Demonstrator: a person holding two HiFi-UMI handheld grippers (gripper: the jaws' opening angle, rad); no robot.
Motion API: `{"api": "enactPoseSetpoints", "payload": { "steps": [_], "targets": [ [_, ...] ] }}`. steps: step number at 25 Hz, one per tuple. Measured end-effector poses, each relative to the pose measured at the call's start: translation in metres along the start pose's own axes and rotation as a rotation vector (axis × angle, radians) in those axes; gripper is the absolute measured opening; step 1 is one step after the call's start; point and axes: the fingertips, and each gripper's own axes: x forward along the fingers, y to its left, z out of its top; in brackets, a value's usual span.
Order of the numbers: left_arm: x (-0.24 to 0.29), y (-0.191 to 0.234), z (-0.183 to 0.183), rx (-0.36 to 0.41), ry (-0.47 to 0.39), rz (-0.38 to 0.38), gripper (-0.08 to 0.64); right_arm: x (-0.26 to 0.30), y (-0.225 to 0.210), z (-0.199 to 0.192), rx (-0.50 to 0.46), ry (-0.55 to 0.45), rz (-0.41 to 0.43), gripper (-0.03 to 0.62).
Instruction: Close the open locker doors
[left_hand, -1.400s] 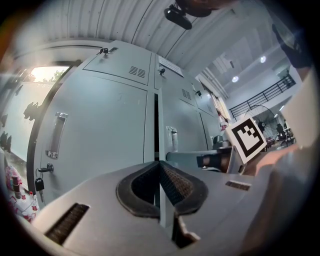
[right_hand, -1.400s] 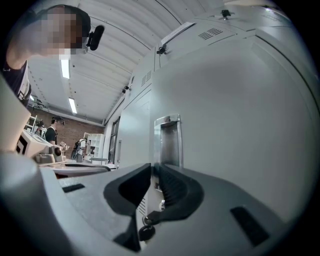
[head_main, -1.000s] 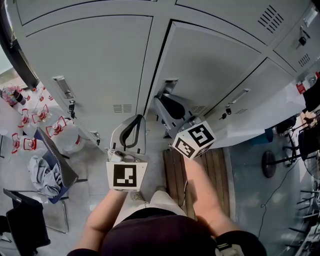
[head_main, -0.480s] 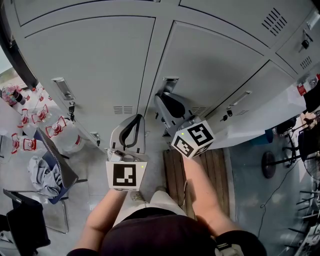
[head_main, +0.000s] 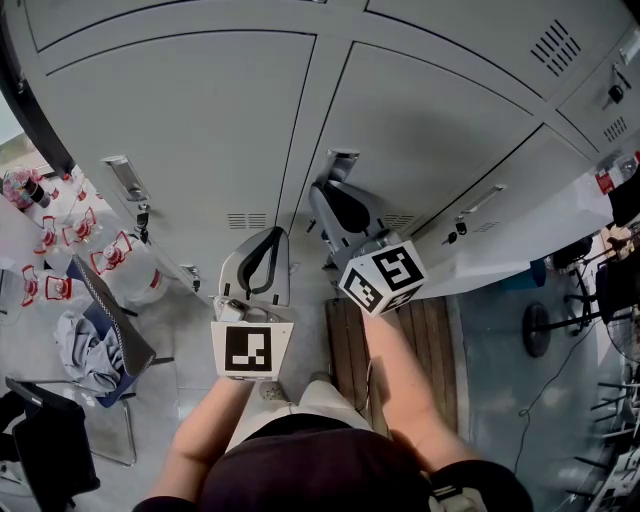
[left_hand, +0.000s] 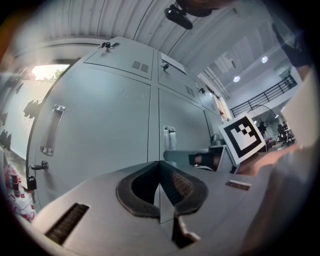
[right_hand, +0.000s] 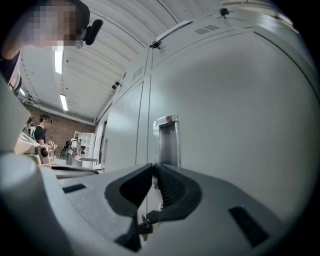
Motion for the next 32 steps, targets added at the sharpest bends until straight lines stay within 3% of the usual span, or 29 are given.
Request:
{"api": "enactPoseSetpoints", "payload": {
  "steps": [16, 24, 30, 32],
  "targets": [
    [-0.008, 0.004, -0.002, -0.021, 0.006, 0.037, 0.003, 0.003, -0.001, -0.001, 0.006, 0.021, -0.05, 0.039],
    [-0.031, 0.003, 0.017, -0.02, -0.031, 0.091, 0.003, -0.001, -0.005, -0.002, 0.05, 0.091, -0.193, 0.058],
    [-0.047, -0.008, 0.027, -0.01, -0.033, 0.114, 0.003, -0.034, 0.007, 0.008, 0.022, 0.073, -0.2, 0.057],
    [-0.046, -0.019, 0.03, 0.003, -0.028, 0.103, 0.003, -0.057, 0.007, 0.012, 0.006, 0.052, -0.22, 0.008]
  ]
}}
